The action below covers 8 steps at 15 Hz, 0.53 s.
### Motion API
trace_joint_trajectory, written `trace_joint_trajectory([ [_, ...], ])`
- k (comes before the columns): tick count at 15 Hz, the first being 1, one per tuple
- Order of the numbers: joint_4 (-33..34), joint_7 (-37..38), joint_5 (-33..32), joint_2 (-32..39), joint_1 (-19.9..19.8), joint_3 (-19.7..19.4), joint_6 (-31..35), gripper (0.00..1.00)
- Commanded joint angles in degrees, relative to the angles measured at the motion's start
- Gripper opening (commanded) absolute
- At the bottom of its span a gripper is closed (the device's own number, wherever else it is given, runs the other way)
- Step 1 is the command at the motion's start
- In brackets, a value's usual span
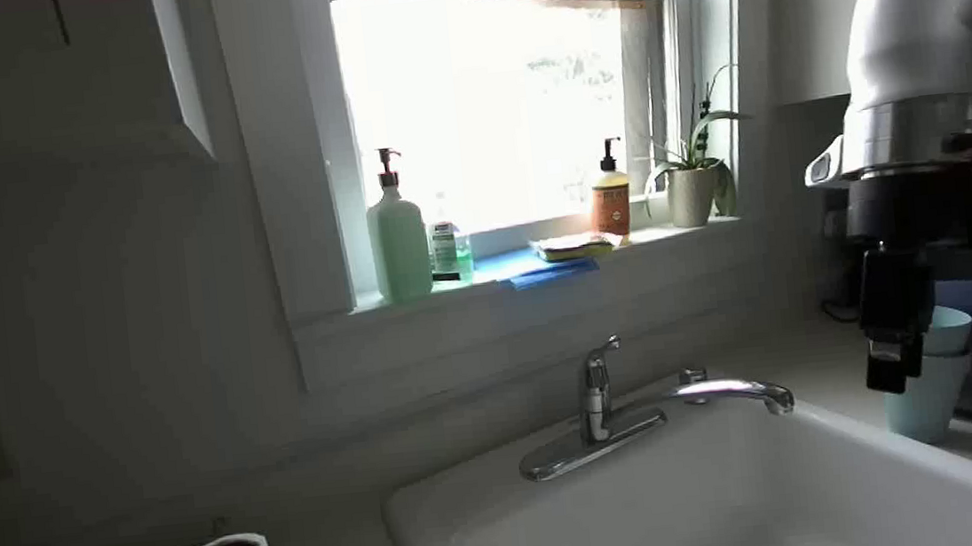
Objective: Unstack the cups and empty the bottom cup then restack them
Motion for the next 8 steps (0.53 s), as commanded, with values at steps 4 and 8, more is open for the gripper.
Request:
trace_joint_trajectory([
  [4, 0.1, -0.3, 0.4, 0.0, -1.0, 0.9, -0.2, 1.0],
  [8, 0.4, 3.9, -7.1, -3.5, -5.5, 1.6, -2.0, 1.0],
])
